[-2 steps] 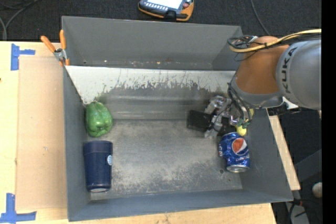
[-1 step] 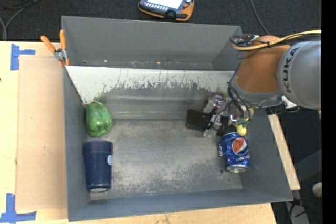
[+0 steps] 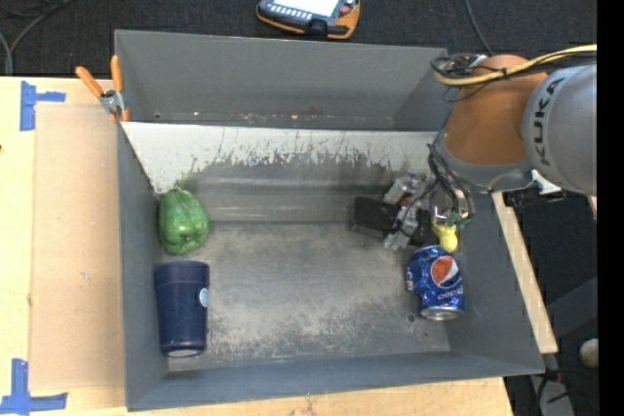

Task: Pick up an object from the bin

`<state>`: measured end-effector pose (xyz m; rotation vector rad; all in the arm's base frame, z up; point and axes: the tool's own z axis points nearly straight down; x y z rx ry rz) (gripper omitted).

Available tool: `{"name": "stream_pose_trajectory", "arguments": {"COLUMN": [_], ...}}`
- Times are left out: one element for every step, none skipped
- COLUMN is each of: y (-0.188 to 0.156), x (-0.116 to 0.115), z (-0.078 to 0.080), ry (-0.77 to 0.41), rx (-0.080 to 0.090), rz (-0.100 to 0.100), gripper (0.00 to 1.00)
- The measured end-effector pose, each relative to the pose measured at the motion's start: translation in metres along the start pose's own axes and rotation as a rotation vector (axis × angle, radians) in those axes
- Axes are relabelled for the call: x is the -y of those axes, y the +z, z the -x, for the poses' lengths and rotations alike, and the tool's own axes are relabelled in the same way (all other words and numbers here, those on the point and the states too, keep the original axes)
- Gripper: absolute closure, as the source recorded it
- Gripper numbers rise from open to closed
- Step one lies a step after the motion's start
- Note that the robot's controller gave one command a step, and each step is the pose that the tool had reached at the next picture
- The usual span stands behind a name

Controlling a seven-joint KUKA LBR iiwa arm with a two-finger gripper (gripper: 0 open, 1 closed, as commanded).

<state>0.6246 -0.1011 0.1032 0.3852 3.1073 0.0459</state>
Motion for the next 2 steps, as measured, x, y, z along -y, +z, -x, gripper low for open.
{"name": "stream_pose_trajectory", "arguments": {"y": [-0.0178, -0.0095], "x": [0.0016, -0.0003], "z": [0.0019, -0.0004], "ry": [-0.007, -0.002], "rx": [-0.007, -0.005], "rz": [0.013, 0.004], "gripper": [1.00, 1.00]}}
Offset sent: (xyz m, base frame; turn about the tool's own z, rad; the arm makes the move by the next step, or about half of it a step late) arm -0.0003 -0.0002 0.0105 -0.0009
